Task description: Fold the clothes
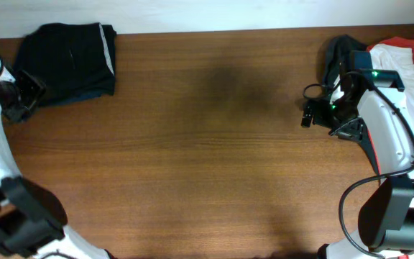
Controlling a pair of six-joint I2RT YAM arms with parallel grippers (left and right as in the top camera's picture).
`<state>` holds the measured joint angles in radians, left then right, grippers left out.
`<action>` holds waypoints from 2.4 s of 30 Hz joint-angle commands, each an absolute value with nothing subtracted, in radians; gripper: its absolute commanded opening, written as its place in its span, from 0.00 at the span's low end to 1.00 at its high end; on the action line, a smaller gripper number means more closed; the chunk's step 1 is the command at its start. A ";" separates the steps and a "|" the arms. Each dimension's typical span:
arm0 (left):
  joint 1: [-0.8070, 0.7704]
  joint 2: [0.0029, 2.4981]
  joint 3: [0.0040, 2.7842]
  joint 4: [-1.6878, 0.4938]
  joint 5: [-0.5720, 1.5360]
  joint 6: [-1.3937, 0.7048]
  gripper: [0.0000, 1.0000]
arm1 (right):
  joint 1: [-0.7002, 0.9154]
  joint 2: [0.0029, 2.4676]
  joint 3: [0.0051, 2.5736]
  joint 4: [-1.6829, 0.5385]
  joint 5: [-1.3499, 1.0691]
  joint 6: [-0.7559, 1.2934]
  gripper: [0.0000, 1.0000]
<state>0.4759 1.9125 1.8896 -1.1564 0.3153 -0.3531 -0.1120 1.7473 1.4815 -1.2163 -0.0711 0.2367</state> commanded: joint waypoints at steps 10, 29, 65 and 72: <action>-0.032 1.369 1.900 -1.632 0.562 0.076 0.99 | -0.116 1.731 1.497 -1.215 -0.058 0.244 0.99; -0.072 0.302 0.499 -0.572 0.466 0.227 0.99 | -0.116 1.731 1.497 -1.215 -0.058 0.244 0.99; 0.112 0.005 0.008 -0.066 0.141 -0.053 0.99 | -0.091 1.660 1.497 -1.215 -0.059 0.244 0.99; 0.112 0.005 0.008 -0.066 0.141 -0.053 0.99 | -0.065 1.026 1.474 -1.192 -0.007 0.241 0.99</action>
